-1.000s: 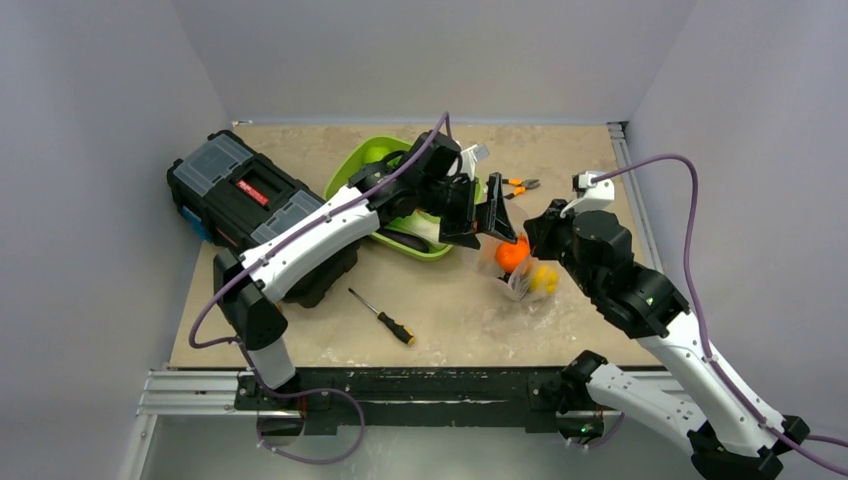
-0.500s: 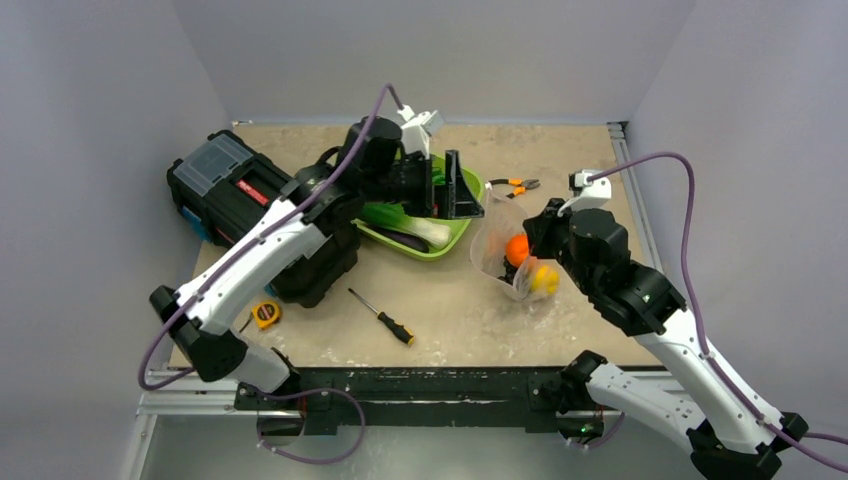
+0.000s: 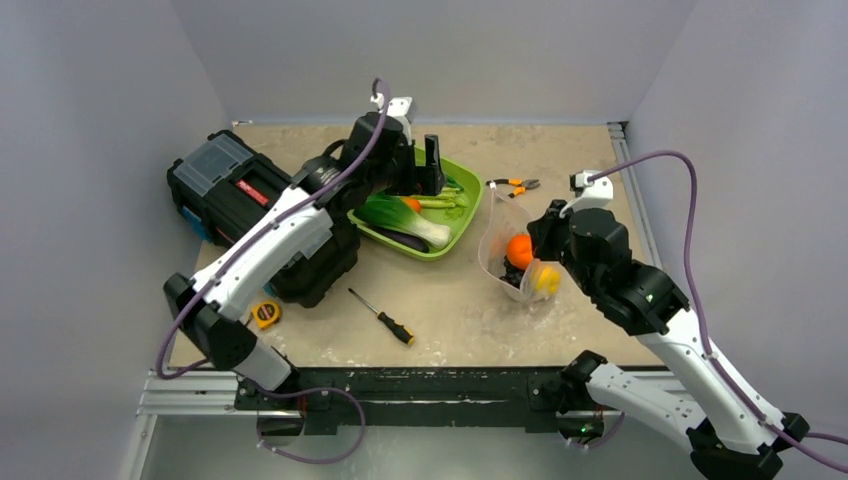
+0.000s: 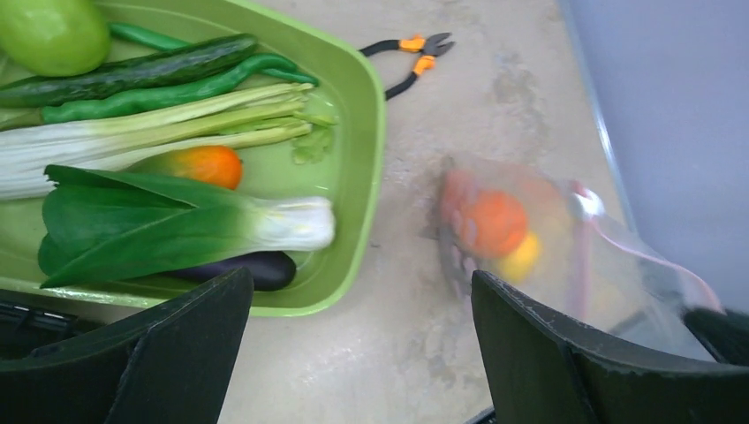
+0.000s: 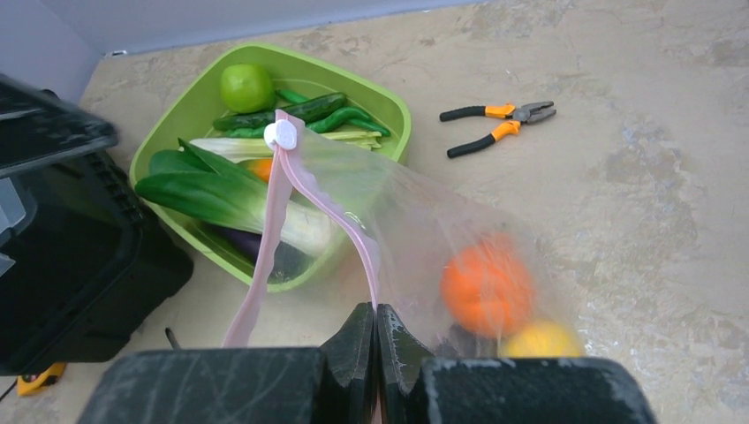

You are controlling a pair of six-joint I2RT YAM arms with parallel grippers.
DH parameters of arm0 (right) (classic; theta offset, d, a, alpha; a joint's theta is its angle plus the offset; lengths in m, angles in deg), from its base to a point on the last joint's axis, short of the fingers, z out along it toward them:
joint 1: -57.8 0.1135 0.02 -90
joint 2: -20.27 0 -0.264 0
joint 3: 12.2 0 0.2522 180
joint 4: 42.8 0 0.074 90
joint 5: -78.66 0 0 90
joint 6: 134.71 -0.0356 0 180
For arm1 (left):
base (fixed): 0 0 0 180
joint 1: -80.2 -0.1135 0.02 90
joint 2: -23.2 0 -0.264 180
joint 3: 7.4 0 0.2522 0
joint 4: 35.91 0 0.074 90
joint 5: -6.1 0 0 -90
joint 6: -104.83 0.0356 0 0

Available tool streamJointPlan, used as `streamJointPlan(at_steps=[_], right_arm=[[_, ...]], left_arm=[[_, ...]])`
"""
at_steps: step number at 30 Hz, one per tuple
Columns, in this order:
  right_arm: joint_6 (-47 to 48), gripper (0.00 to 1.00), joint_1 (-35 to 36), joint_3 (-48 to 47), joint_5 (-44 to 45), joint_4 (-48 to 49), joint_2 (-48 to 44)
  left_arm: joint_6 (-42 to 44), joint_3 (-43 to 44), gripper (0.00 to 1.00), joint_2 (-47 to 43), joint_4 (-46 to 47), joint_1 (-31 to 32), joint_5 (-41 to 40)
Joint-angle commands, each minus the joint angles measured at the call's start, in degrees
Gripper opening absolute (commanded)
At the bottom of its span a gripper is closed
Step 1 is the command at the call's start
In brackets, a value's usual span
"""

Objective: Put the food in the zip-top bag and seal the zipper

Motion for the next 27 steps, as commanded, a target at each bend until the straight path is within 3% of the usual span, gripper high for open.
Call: streamJointPlan(at_steps=[1, 7, 16, 27], right_arm=[[0.2, 0.00, 0.3, -3.1, 0.8, -2.1, 0.0], [0.1, 0.00, 0.3, -3.3, 0.3, -3.0, 1.1], [0.4, 0.00, 0.3, -3.4, 0.4, -5.3, 1.6], [-0.4, 0.00, 0.3, -2.5, -1.7, -8.4, 1.9]], left_arm=[[2.3, 5.3, 0.92, 7.1, -2.1, -1.3, -5.5], [1.5, 14.1, 0.92, 18.5, -5.6, -1.7, -6.4], [12.6, 29.8, 0.90, 35.4, -15.5, -1.8, -9.9], [24.4, 33.2, 0.90, 44.6, -17.3, -2.7, -14.9]])
